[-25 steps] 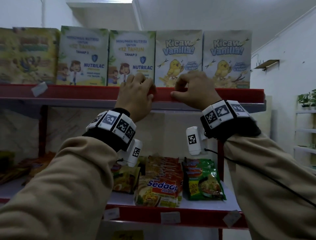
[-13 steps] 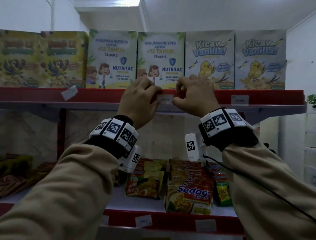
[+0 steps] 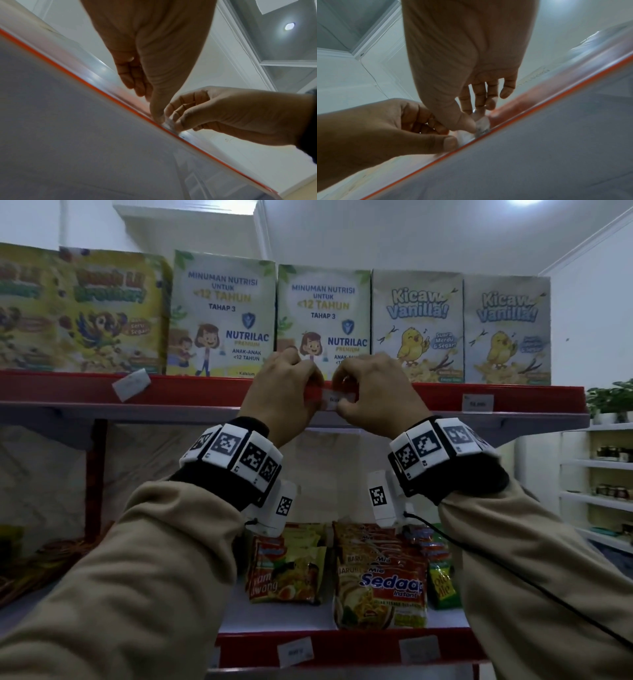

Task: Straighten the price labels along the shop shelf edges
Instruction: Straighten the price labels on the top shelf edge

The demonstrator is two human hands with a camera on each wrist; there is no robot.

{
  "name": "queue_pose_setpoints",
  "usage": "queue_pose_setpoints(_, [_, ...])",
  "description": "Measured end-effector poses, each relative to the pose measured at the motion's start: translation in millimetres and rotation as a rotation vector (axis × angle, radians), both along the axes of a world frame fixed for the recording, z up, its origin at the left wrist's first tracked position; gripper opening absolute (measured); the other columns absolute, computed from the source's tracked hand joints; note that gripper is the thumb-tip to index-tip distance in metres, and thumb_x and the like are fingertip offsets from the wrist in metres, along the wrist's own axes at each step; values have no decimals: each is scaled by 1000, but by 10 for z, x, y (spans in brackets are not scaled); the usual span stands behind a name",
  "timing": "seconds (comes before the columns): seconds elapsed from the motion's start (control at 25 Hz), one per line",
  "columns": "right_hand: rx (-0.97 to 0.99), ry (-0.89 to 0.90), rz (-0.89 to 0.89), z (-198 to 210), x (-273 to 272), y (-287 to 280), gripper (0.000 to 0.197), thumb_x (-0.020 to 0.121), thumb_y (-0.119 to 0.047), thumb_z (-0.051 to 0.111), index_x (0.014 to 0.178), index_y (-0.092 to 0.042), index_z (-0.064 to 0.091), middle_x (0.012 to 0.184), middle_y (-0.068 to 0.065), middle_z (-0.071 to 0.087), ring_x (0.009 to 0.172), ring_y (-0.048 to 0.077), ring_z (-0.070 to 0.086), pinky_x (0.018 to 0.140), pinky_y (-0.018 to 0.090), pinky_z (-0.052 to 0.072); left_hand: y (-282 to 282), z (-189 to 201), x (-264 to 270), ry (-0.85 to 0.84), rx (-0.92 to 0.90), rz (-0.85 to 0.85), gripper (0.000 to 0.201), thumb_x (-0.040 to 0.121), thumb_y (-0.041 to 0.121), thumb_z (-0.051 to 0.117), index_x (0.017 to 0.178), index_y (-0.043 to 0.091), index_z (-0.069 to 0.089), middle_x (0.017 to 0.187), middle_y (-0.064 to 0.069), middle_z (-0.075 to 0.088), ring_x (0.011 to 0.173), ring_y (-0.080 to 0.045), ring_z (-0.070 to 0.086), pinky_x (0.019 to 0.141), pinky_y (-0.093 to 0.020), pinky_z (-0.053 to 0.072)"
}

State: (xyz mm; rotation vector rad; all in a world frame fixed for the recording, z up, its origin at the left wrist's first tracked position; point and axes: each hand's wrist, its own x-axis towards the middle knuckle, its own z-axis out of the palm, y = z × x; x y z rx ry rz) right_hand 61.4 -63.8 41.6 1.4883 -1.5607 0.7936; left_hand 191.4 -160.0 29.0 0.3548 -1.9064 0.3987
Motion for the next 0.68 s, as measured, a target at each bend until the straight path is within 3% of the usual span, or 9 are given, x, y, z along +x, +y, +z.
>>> queue_pose_setpoints(0.12, [35,-2,-81,13,54,-21,23,78,-31,65,97,-19,61,103,6,55,104,27,46,93,41,40,-13,13,22,-20,-24,18,32,81,24,71,109,9,64,108,-14,54,105,-31,47,86,-32,35])
queue_pose_setpoints(0.32, [122,-37,-71,114,72,-26,19,77,-39,64,88,-25,56,92,1,52,99,25,51,89,42,45,-34,-41,28,-45,-97,71,34,85,28,64,111,8,57,113,-13,51,105,-30,44,87,-34,36])
queue_pose_setpoints(0.4, [169,-30,-93,150,59,-39,19,79,-41,63,84,-26,53,93,0,49,98,22,46,88,39,43,-75,-39,84,-55,-120,112,37,86,37,62,109,9,55,111,-12,51,103,-29,45,87,-35,38])
queue_pose_setpoints(0.52, [146,-77,-35,190,37,-58,14,82,-36,63,80,-25,57,84,-4,50,89,17,48,75,30,38,-171,-11,224,-28,-106,157,43,83,50,63,100,11,55,100,-9,51,97,-26,47,83,-35,39])
queue_pose_setpoints(0.68, [95,-161,63,220,32,-53,17,83,-34,66,83,-17,64,76,-10,53,82,14,51,71,26,36,-244,-16,298,-12,-65,105,34,85,43,63,99,12,58,94,-6,49,94,-24,47,80,-28,35])
